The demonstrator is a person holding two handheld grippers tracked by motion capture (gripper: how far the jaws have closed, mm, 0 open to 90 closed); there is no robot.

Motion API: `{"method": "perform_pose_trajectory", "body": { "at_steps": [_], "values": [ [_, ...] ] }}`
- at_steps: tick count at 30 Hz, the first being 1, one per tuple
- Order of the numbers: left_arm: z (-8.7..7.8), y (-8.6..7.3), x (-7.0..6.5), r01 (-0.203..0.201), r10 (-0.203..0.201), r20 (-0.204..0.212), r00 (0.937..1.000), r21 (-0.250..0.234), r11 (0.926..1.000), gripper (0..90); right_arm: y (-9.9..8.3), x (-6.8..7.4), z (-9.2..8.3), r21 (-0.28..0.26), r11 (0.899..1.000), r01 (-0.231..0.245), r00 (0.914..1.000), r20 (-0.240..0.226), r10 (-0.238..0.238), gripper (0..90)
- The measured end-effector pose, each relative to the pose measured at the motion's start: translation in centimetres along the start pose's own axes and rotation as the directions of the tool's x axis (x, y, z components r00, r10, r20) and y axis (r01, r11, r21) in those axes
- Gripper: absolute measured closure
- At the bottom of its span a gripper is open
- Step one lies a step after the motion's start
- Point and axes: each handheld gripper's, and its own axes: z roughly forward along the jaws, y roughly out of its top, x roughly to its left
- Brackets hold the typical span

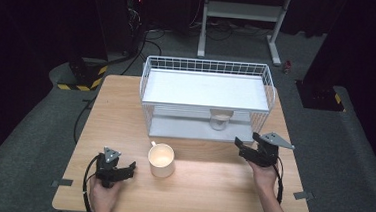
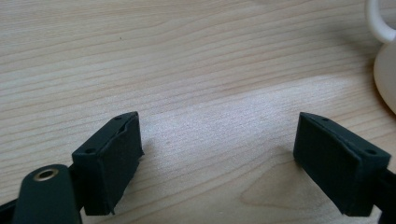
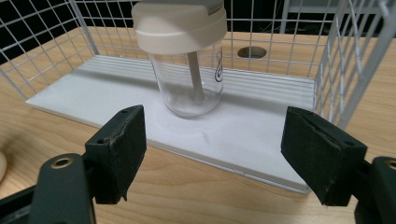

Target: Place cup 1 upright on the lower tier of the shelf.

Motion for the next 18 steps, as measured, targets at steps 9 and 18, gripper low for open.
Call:
{"method": "perform_pose_trajectory", "body": {
  "at_steps": [9, 18],
  "values": [
    [0.0, 0.0, 0.0, 0.0, 0.0, 0.0, 1.0, 0.0, 1.0, 15.7, -1.0, -0.5, -1.3, -0.003, 1.0, -0.001, 1.0, 0.005, 0.001, 22.4],
    [0.0, 0.0, 0.0, 0.0, 0.0, 0.0, 1.0, 0.0, 1.0, 15.7, -2.1, -0.7, -2.4, 0.003, 1.0, -0.01, 0.9999, 0.009, 0.01, 22.4]
  ]
}}
